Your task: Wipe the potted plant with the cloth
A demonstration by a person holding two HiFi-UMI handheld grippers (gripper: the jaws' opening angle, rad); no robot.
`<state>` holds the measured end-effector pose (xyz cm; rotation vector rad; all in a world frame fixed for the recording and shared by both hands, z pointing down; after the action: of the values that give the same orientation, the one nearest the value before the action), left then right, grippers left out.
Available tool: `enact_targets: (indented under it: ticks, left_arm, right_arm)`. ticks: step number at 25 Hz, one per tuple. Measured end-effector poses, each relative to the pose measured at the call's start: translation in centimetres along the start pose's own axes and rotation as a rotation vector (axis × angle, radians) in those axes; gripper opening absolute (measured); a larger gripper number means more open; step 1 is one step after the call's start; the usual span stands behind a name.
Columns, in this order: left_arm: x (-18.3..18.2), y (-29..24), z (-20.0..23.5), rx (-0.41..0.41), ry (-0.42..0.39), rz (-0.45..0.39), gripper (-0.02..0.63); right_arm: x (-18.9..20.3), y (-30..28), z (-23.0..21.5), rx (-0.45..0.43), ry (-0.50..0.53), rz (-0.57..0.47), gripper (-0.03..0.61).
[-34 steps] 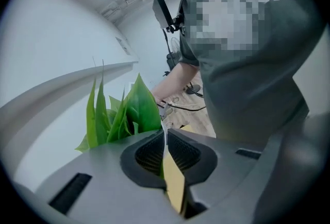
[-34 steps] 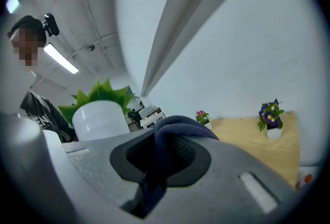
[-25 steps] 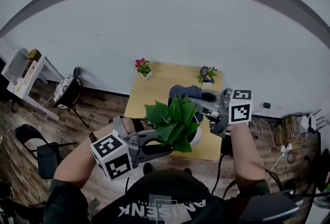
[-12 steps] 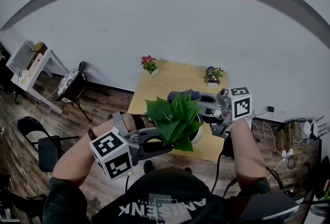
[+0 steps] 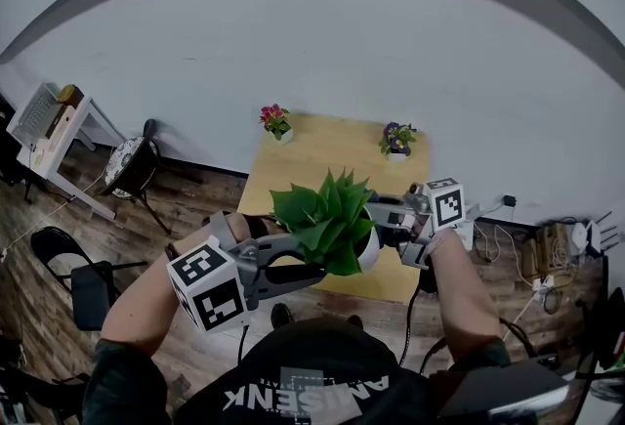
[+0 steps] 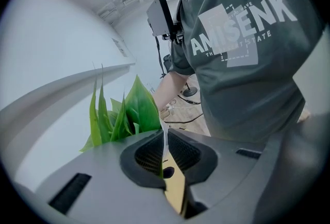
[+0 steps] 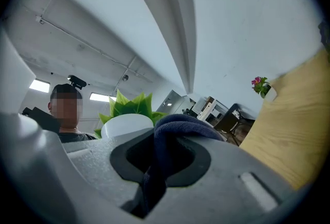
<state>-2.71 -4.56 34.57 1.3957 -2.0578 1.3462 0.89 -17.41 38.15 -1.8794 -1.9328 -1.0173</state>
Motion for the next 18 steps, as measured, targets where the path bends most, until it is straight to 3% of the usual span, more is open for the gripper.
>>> enact_targets:
  ticks: [12, 18]
  left_arm:
    - [0.6, 1.2, 1.5, -0.029, 0.232, -0.171, 0.025]
    - [-0.8, 1.7, 1.1, 0.035, 0.321, -0.229, 0.021]
  right_arm:
    - [4.0, 4.1, -1.0, 0.066, -0.083, -0.027, 0.043]
    - [1.4, 4.6, -0.4, 0.049, -0.059, -0.123, 0.043]
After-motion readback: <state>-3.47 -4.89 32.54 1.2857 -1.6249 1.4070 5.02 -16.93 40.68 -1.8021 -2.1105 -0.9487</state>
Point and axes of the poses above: the fingertips, and each gripper's own axes: y backward along the fingers, z to its left, x out of its underside, the point moved 1 cm from there along y, backward along the fingers, and after that the axes turned 5 degrees about -z, right-handed, at the moved point
